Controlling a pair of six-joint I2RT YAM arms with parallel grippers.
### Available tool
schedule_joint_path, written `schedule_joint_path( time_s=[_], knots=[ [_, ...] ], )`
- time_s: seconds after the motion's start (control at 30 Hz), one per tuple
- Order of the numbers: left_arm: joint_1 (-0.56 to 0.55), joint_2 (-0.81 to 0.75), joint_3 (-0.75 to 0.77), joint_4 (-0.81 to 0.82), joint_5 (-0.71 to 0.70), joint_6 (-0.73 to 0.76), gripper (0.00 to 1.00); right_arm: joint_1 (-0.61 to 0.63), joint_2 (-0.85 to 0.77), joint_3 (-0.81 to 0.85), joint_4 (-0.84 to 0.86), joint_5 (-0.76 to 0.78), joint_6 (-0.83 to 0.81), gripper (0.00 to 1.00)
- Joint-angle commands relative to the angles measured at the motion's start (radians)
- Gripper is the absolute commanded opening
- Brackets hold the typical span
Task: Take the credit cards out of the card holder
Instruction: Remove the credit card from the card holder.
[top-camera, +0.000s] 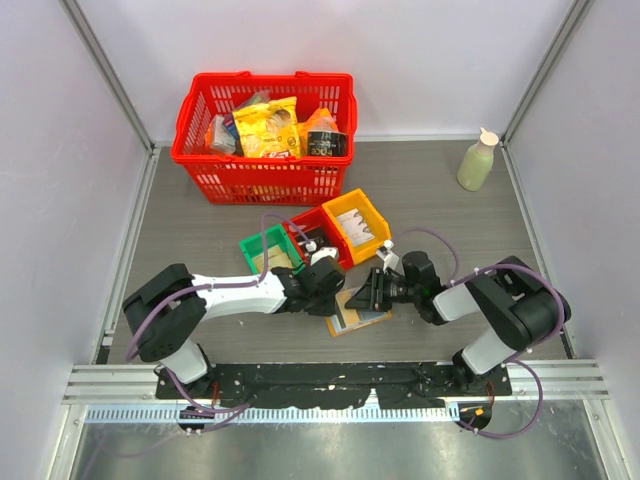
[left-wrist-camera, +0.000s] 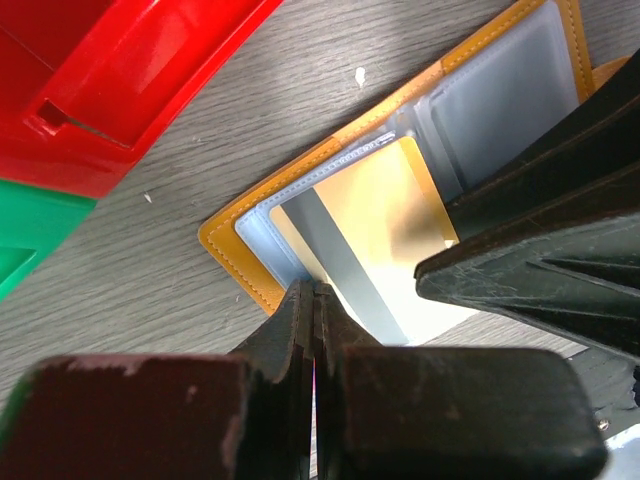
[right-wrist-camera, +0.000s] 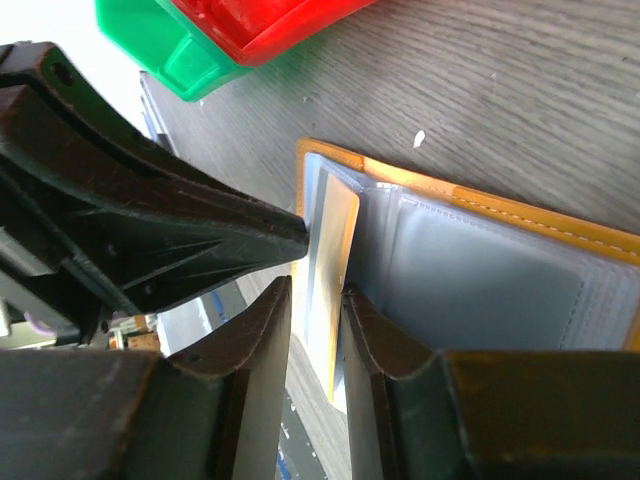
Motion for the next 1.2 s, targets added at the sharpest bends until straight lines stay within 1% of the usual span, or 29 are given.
schedule_joint_path(
  time_s=[0.0, 0.13, 0.3, 0.5, 0.67, 0.8, 1.0, 1.1, 1.17],
  knots=[
    [-0.001, 0.064, -0.028, -0.025, -0.003, -0.006, 0.00, -0.031, 0.008, -0.036, 0.196, -0.108, 0.096, 0.30],
    [0.001, 0.069, -0.027, -0.025, -0.002, -0.006, 0.00, -0.049, 0.021, -0.047, 0.251, -0.127, 0.118, 0.24],
    [-0.001, 0.070, -0.025, -0.025, 0.000, -0.006, 0.00, -0.054, 0.044, -0.062, 0.291, -0.128, 0.129, 0.19],
    [0.001, 0.078, -0.024, -0.025, 0.006, -0.006, 0.00, -0.075, 0.053, -0.078, 0.317, -0.142, 0.138, 0.19],
    [0.001, 0.080, -0.022, -0.024, 0.009, -0.006, 0.00, -0.085, 0.053, -0.084, 0.334, -0.150, 0.143, 0.24],
    [0.002, 0.081, -0.022, -0.024, 0.011, -0.006, 0.00, -0.089, 0.058, -0.090, 0.345, -0.151, 0.146, 0.24],
    [0.001, 0.083, -0.022, -0.025, 0.011, -0.006, 0.00, -0.126, 0.053, -0.110, 0.346, -0.160, 0.144, 0.12],
    [0.002, 0.086, -0.021, -0.025, 0.015, -0.006, 0.00, -0.146, 0.038, -0.116, 0.321, -0.164, 0.138, 0.08],
    [0.004, 0.089, -0.019, -0.025, 0.018, -0.006, 0.00, -0.157, 0.016, -0.116, 0.279, -0.164, 0.127, 0.07]
  ],
)
